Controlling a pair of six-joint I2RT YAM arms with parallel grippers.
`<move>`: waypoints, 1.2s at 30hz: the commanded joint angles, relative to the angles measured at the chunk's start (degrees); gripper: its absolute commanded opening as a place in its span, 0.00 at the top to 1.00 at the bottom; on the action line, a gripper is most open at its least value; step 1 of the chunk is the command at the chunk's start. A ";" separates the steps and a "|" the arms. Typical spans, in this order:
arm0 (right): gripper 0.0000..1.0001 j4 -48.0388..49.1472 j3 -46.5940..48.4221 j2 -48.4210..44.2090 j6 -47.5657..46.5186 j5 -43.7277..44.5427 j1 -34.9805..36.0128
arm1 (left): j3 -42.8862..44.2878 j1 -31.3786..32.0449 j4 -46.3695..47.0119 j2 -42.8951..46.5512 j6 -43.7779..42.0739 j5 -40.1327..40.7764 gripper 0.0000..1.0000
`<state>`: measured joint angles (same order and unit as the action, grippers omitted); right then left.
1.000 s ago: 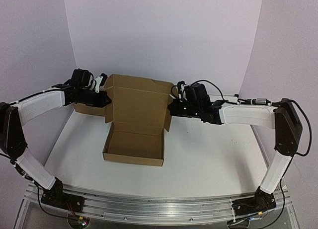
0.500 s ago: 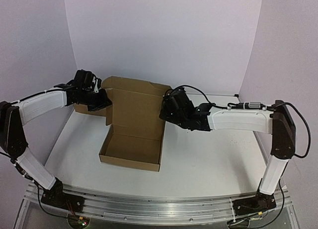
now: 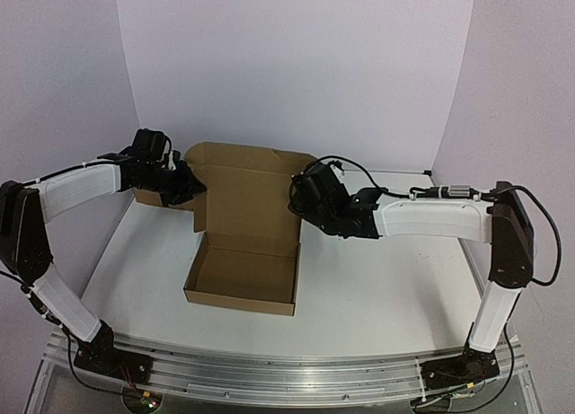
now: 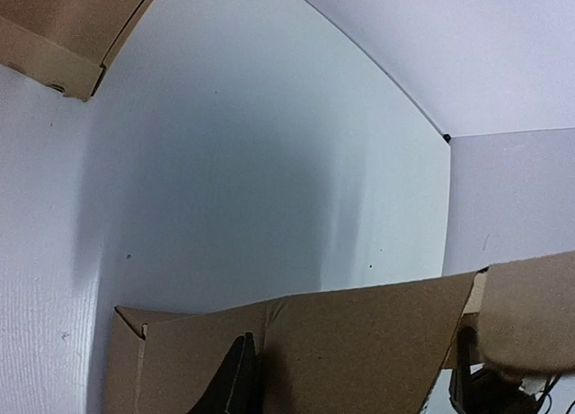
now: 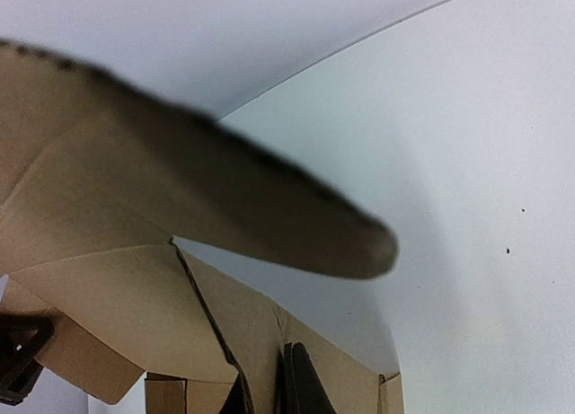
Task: Fold the paper box
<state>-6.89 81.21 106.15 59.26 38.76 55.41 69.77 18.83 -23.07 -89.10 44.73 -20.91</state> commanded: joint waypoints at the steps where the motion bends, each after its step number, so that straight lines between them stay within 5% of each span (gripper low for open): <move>1: 0.96 11.35 2.01 -0.17 -1.18 1.62 2.31 | 0.56 1.25 4.88 -0.67 8.48 -10.10 0.80; 5: 0.96 13.65 4.07 2.97 -10.81 5.06 3.78 | -3.14 2.42 11.93 -0.53 2.01 -10.30 0.68; 13: 0.98 14.80 -4.44 0.49 -20.15 15.77 3.29 | -4.90 0.18 2.25 0.31 -22.68 -7.02 0.44; 18: 0.99 14.80 -4.89 0.36 -24.02 13.61 0.58 | -4.00 -0.04 -0.03 2.12 -34.79 -11.57 0.24; 22: 1.00 15.53 -5.65 -0.34 -30.48 10.33 -1.26 | -2.52 -2.53 -4.85 4.20 -55.19 -17.07 0.11; 31: 1.00 18.18 -10.18 -3.38 -34.60 6.51 -2.61 | 1.03 -12.13 -25.88 6.55 -106.46 -26.89 0.13; 36: 1.00 19.58 -11.11 -3.97 -36.58 4.35 -2.88 | 1.63 -16.36 -12.19 2.33 -95.82 -24.27 0.48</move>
<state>10.21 71.26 104.70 25.65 45.81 52.92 68.64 5.37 -41.89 -83.96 -49.74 -43.97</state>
